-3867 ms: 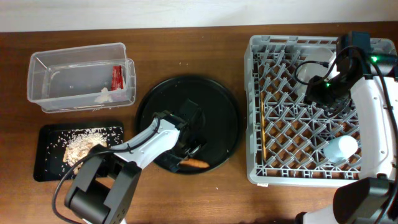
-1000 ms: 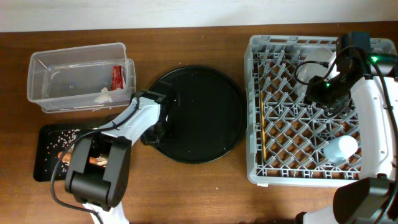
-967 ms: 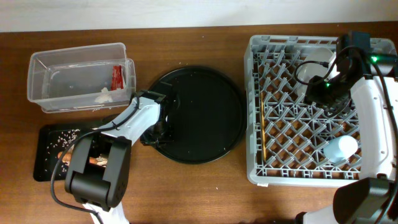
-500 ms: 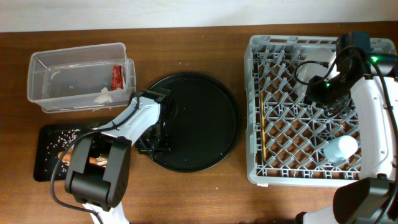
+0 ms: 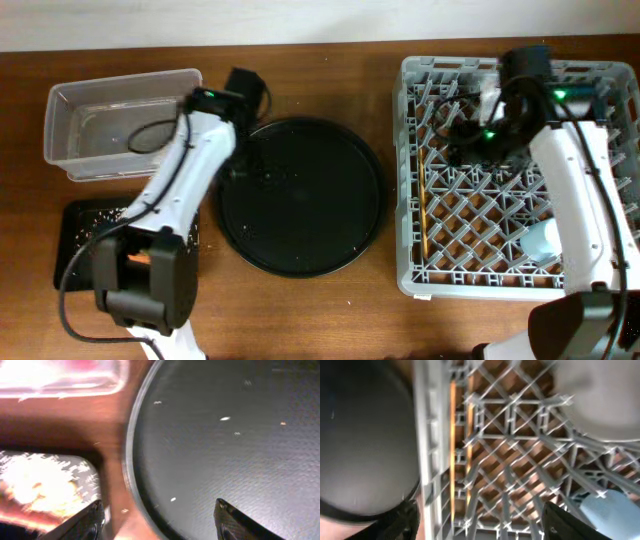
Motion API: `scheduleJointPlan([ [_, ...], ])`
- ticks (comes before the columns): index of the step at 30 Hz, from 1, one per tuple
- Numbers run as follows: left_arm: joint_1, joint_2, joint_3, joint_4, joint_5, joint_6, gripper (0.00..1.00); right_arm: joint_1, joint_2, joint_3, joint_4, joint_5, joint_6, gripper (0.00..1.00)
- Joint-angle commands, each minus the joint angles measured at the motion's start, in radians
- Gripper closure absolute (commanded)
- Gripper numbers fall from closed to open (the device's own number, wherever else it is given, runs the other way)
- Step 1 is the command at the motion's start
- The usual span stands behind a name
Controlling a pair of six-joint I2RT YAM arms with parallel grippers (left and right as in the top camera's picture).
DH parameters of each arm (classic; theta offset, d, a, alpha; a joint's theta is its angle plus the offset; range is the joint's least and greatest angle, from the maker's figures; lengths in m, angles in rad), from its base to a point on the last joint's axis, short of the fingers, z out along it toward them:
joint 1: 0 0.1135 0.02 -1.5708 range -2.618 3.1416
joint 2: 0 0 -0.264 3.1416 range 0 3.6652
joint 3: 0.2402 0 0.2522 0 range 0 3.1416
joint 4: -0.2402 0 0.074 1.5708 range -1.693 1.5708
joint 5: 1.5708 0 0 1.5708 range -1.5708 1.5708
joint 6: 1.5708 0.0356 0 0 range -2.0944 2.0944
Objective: Sort waste into correct bins and load items into the dishwasher rack
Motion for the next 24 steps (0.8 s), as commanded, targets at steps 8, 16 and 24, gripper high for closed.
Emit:
scheduleJointPlan([
  [8, 0.131, -0.174, -0.039, -0.174, 0.03, 0.024, 0.26, 0.011, -0.112, -0.082, -0.003, -0.02, -0.042, 0.34],
  [16, 0.131, -0.836, -0.615, 0.285, 0.024, 0.023, 0.26, 0.011, -0.677, -0.608, 0.412, -0.01, -0.035, 0.25],
  [24, 0.131, -1.274, -0.846, 0.43, 0.032, 0.023, 0.01, 0.011, -0.965, -0.735, 0.403, 0.017, -0.035, 0.02],
])
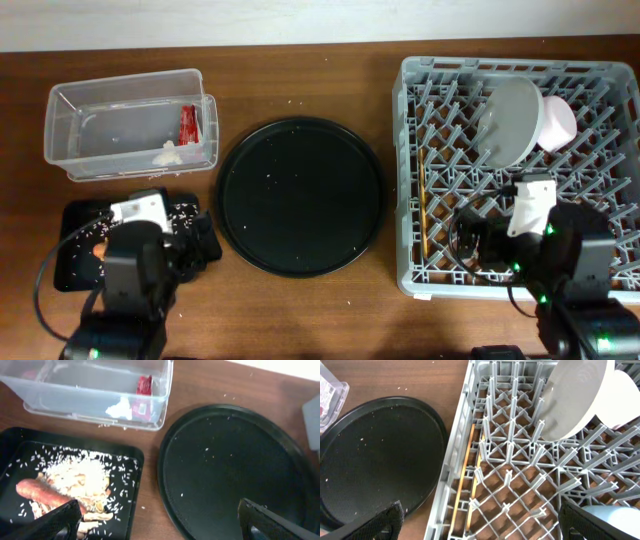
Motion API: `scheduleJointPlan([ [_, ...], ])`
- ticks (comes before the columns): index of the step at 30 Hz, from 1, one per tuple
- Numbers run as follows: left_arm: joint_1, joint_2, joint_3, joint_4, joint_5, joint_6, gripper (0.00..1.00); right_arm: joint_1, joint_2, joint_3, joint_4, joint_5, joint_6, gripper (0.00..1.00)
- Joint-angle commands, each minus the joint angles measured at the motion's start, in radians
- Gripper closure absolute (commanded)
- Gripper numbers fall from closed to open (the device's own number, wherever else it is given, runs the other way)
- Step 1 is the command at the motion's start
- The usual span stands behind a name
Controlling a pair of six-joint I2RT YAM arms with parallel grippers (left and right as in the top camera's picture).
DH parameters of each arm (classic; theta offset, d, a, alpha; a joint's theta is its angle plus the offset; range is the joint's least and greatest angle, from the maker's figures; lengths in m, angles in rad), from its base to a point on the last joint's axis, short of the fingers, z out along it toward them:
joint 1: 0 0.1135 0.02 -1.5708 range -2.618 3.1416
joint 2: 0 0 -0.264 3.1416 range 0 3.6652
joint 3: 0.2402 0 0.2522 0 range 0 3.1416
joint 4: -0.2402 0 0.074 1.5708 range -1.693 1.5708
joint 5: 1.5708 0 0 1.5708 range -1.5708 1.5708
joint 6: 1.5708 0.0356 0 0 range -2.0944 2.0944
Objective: Sort waste into correct bins and load items into the dishwasher rack
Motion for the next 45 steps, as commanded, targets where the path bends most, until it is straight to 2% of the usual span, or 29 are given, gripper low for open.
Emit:
scheduleJointPlan([
  [1, -0.001, -0.036, -0.011, 0.006, 0.008, 0.007, 0.01, 0.002, 0.004, -0.014, -0.014, 0.016, -0.004, 0.02],
  [12, -0.001, -0.035, -0.011, 0.006, 0.008, 0.007, 0.01, 0.002, 0.145, -0.014, -0.014, 0.016, -0.004, 0.02],
  [14, -0.001, -0.035, -0.011, 0.006, 0.008, 0.007, 0.01, 0.002, 0.089, -0.015, -0.028, 0.016, -0.004, 0.02],
  [17, -0.001, -0.035, -0.011, 0.006, 0.008, 0.007, 0.01, 0.002, -0.107, -0.064, -0.006, 0.016, -0.012, 0.02],
  [20, -0.001, -0.035, -0.011, 0.006, 0.008, 0.007, 0.01, 0.002, -0.307, -0.225, 0.124, 0.016, -0.012, 0.02],
  [23, -0.001, -0.035, -0.011, 0.006, 0.008, 0.007, 0.01, 0.002, -0.534, -0.475, 0.35, 0.016, -0.011, 0.02],
  [26, -0.001, -0.035, -0.011, 0.006, 0.008, 0.007, 0.01, 0.002, -0.676, -0.664, 0.567, 0.016, -0.004, 0.02],
  [32, -0.001, -0.035, -0.011, 0.006, 0.008, 0.007, 0.01, 0.002, -0.706, -0.941, 1.036, 0.062, -0.04, 0.02],
  [34, -0.001, -0.035, -0.011, 0.006, 0.008, 0.007, 0.01, 0.002, -0.706, -0.938, 0.95, 0.065, -0.145, 0.02],
  [36, -0.001, -0.035, -0.011, 0.006, 0.008, 0.007, 0.01, 0.003, -0.706, -0.938, 0.838, 0.068, -0.129, 0.02],
  [45, -0.001, -0.035, -0.011, 0.006, 0.008, 0.007, 0.01, 0.003, -0.706, -0.938, 0.841, 0.065, -0.131, 0.02],
])
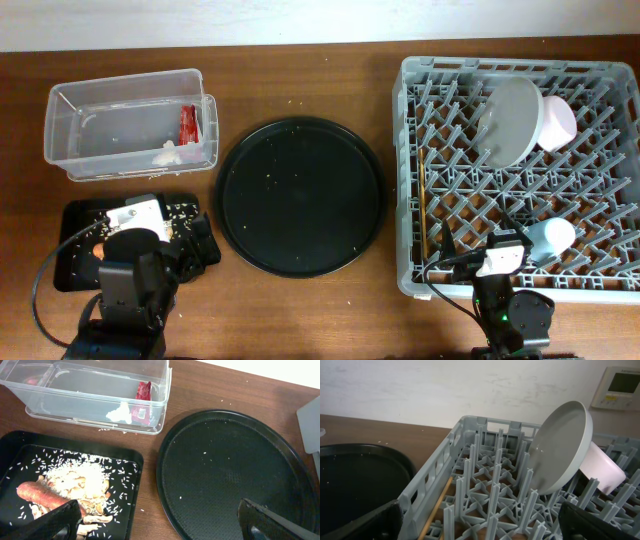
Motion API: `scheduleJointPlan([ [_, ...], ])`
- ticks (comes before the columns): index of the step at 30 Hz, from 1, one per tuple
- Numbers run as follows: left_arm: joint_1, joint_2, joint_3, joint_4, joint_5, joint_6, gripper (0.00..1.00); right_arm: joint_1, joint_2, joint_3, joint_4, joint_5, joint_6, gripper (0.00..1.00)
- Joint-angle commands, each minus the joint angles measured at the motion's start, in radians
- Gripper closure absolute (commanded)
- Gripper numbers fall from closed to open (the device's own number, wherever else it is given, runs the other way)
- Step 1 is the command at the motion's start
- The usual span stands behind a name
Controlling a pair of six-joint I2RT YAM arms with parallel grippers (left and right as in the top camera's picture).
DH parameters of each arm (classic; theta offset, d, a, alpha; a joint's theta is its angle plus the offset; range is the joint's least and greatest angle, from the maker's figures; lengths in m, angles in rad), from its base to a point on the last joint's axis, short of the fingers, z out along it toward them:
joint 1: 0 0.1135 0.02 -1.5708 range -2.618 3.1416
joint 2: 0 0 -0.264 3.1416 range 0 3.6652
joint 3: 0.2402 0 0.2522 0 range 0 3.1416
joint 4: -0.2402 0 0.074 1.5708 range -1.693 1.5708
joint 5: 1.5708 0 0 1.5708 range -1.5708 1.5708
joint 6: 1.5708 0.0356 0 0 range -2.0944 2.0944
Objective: Sort waste into correct bins and load items into the dishwasher rack
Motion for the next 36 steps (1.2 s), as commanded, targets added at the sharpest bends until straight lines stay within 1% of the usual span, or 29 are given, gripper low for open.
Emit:
scheduleJointPlan([
  [1, -0.002, -0.003, -0.003, 0.002, 0.007, 0.007, 0.01, 0.003, -0.008, -0.005, -0.006, 0.009, -0.003, 0.02],
  [15, -0.002, -0.003, -0.003, 0.001, 0.007, 0.007, 0.01, 0.003, -0.008, -0.005, -0.006, 0.009, -0.003, 0.02],
  [16, -0.001, -0.013, -0.007, -0.014, 0.007, 0.008, 0.01, 0.003, -0.008, -0.005, -0.006, 0.009, -0.003, 0.02],
  [18, -0.001, -0.06, -0.049, 0.008, 0.007, 0.008, 0.01, 0.003, -0.008, -0.005, -0.006, 0.009, -0.003, 0.02],
  [19, -0.001, -0.097, -0.089, 0.035, 0.006, 0.008, 0.01, 0.003, -0.008, -0.005, -0.006, 0.009, -0.003, 0.02],
  [20, -0.001, -0.166, -0.176, 0.117, 0.007, 0.038, 0.01, 0.003, -0.008, -0.005, -0.006, 0.009, -0.003, 0.02],
  [21, -0.001, -0.255, -0.291, 0.239, 0.008, 0.082, 0.01, 0.003, -0.008, -0.005, -0.006, 0.009, -0.003, 0.02],
  [23, -0.001, -0.372, -0.437, 0.371, 0.007, 0.092, 0.01, 0.003, -0.008, -0.005, -0.006, 0.009, -0.003, 0.02],
  [25, -0.001, -0.515, -0.61, 0.573, 0.009, 0.144, 0.01, 0.003, -0.008, -0.005, -0.006, 0.009, -0.003, 0.02],
  [26, -0.001, -0.551, -0.654, 0.633, 0.017, 0.169, 0.01, 0.003, -0.008, -0.005, -0.006, 0.009, -0.003, 0.02],
  [29, 0.0, -0.653, -0.765, 0.78, 0.103, 0.32, 0.01, 0.003, -0.008, -0.005, -0.006, 0.009, -0.003, 0.02],
  [30, 0.0, -0.657, -0.801, 0.854, 0.105, 0.347, 0.01, 0.003, -0.008, -0.005, -0.006, 0.009, -0.003, 0.02],
  [31, 0.001, -0.658, -0.828, 0.897, 0.1, 0.348, 0.01, 0.003, -0.008, -0.005, -0.006, 0.009, -0.003, 0.02],
  [33, 0.016, -0.658, -0.833, 0.866, 0.094, 0.358, 0.01, 0.003, -0.008, -0.005, -0.006, 0.009, -0.003, 0.02],
  [35, 0.034, -0.658, -0.833, 0.792, 0.09, 0.354, 0.01, 0.003, -0.008, -0.005, -0.006, 0.009, -0.003, 0.02],
  [36, 0.034, -0.658, -0.833, 0.752, 0.113, 0.337, 0.01, 0.003, -0.008, -0.005, -0.006, 0.009, -0.003, 0.02],
])
